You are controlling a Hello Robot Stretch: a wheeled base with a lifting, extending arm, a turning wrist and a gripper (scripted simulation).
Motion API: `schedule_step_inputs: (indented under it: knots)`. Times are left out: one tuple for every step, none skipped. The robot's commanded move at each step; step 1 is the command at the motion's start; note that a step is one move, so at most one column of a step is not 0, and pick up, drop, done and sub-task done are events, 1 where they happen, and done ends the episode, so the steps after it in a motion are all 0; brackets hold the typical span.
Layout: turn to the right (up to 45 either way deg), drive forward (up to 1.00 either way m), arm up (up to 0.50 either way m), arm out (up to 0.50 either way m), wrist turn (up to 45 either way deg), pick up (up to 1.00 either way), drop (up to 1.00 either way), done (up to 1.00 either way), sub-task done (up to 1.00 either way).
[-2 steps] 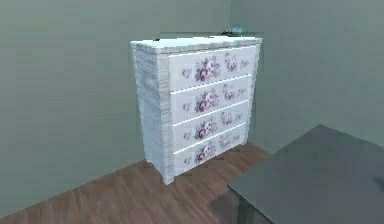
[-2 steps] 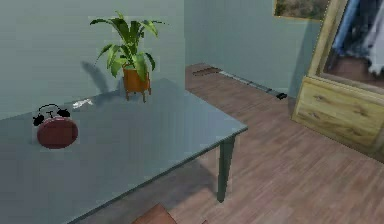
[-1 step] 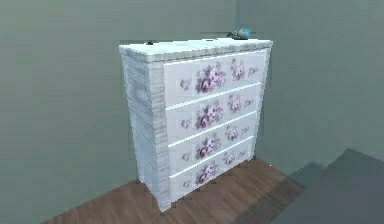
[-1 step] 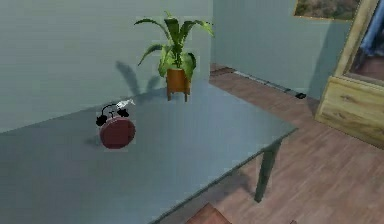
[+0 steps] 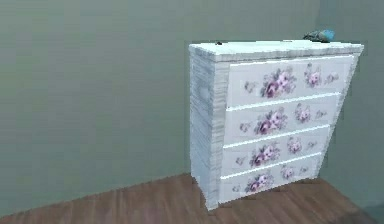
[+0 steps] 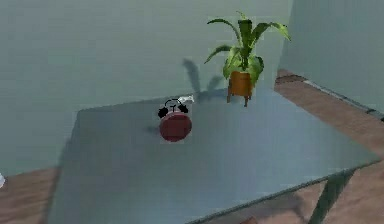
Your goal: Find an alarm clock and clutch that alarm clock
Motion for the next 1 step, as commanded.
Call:
schedule_step_inputs:
  knots:
    - [15.0,0.0,0.0,0.0,0.0,0.0,0.0,0.0,0.0]
